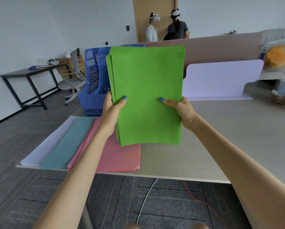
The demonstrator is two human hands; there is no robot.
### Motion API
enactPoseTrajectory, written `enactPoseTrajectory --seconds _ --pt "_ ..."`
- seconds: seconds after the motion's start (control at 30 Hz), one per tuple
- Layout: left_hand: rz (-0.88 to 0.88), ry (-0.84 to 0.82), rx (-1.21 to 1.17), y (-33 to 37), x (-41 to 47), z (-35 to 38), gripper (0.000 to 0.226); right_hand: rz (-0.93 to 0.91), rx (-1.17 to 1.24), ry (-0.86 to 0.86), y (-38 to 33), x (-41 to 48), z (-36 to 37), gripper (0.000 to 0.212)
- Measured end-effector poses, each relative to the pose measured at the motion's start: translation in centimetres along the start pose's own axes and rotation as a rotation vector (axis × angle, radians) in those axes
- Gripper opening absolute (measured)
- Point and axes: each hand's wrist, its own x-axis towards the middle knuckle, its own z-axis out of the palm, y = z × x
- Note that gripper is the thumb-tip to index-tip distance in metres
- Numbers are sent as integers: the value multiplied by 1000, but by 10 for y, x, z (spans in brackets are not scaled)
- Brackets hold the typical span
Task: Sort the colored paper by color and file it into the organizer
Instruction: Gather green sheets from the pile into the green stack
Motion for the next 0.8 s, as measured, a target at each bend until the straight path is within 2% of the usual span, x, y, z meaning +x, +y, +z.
enactPoseTrajectory --seconds 0.13,0.27,0.37,0.43,0.53,0.63,0.7,0.73,0.8 --pt "69 28 -42 3 -9 10 56 -13 -13 -46 -2 -9 -6 29" --pt "133 93 -51 23 -12 14 59 -31 3 -37 -15 -13 -1 24" --pt "196 122 -55 38 -13 13 62 -30 -4 -83 -25 -16 0 29" --pt "158 98 -43 43 -15 15 68 -27 -48 -126 -28 -18 1 32" --pt "130 68 11 45 -13 18 67 -76 -60 -60 -30 -19 7 21" --pt "222 57 40 56 -11 17 53 -171 -95 13 -33 -22 14 11" --pt "221 66 10 49 -9 17 36 -184 -83 45 -28 -24 15 13" --pt "192 75 5 43 -11 18 36 -173 -74 53 -23 -27 15 18" --pt "93 46 29 32 -19 21 60 -142 -75 59 -13 -31 16 25"
